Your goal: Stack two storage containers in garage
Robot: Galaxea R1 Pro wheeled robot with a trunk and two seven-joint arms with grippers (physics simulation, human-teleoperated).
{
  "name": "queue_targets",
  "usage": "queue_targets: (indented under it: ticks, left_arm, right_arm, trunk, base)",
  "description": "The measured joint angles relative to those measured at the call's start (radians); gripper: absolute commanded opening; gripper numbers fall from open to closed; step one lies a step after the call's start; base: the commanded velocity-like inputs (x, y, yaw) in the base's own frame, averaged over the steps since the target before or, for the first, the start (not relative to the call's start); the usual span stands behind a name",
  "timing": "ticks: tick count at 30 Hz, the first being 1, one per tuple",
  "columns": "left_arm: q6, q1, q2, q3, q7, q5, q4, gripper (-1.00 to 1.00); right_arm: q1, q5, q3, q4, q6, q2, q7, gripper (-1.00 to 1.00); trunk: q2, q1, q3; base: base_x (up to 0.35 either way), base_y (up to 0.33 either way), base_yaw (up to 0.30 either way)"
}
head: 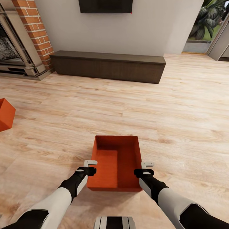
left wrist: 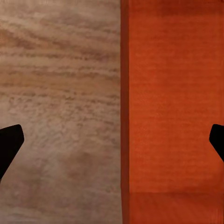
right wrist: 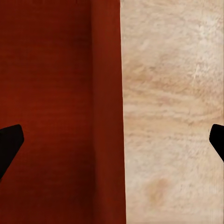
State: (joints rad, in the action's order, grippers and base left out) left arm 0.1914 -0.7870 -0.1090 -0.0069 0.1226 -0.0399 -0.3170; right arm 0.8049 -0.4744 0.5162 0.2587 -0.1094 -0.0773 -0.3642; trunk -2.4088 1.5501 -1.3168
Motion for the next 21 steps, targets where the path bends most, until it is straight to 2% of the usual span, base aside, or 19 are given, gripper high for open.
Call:
queue_targets:
  ticks: [6, 21]
  left_arm:
    - [-0.001, 0.0, 0.0, 0.001, 0.0, 0.0, -0.004, 1.0]
    - [-0.001, 0.0, -0.001, 0.001, 0.0, 0.001, 0.001, 1.0]
  right_arm:
    - [0.0, 0.0, 0.0, 0.0, 0.0, 0.0, 0.0, 1.0]
    - [0.0, 0.0, 0.0, 0.0, 0.0, 0.0, 0.0, 1.0]
  trunk:
    - [0.0, 0.0, 0.0]
    - [0.0, 0.0, 0.0]
  base:
    - [0.181, 0.0, 0.0]
    - [0.009, 0.0, 0.0]
